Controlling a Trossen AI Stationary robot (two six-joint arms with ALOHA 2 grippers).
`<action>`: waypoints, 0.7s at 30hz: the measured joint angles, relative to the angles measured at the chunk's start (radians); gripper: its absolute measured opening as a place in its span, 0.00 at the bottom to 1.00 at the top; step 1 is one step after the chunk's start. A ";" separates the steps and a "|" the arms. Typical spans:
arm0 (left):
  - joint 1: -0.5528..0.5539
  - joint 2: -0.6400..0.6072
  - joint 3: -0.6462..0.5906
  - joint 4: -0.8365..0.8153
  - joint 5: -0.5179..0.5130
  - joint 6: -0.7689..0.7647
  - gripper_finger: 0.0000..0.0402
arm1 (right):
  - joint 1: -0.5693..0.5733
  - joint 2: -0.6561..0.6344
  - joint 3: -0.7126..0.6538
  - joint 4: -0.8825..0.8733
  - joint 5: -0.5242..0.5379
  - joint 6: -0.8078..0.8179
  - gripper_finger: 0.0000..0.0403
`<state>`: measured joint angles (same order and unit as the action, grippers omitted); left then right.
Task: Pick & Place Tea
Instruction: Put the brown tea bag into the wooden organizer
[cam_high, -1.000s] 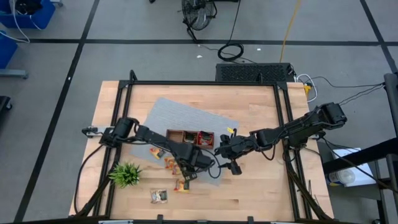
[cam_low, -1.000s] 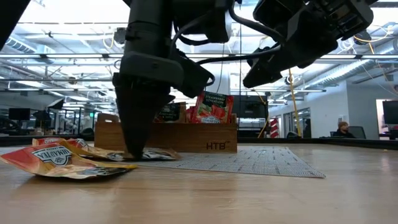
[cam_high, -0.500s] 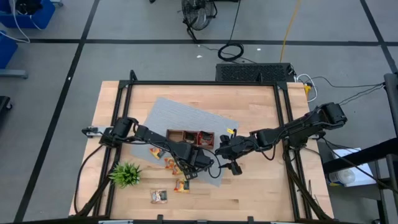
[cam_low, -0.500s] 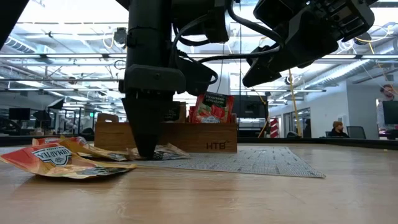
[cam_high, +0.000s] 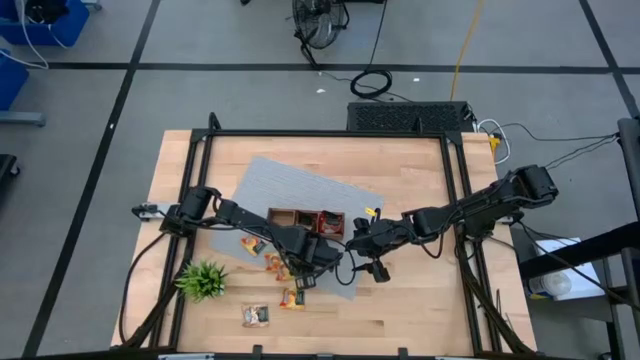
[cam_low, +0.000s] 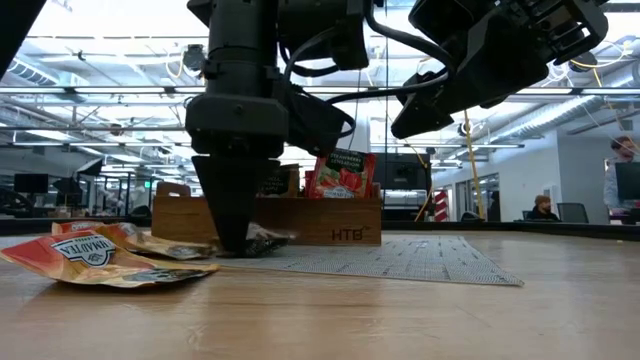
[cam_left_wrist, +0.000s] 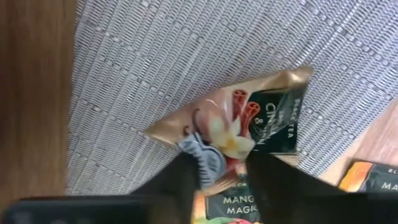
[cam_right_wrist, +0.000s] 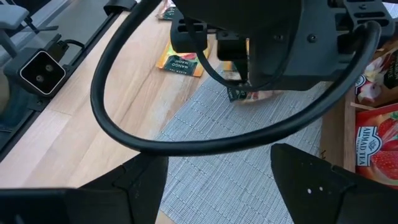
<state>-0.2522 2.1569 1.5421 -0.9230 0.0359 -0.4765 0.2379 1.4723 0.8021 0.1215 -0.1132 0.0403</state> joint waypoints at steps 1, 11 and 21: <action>0.000 0.000 0.000 0.001 0.000 0.001 0.22 | 0.000 0.000 0.000 0.000 0.000 0.000 0.65; -0.051 -0.069 -0.002 -0.008 -0.124 -0.057 0.05 | 0.000 0.000 0.000 0.005 0.005 0.001 0.65; -0.187 -0.261 -0.003 -0.010 -0.704 -0.181 0.05 | 0.000 0.000 0.000 0.000 0.007 0.027 0.65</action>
<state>-0.4395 1.8964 1.5392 -0.9325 -0.6681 -0.6575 0.2379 1.4719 0.8021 0.1218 -0.1062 0.0669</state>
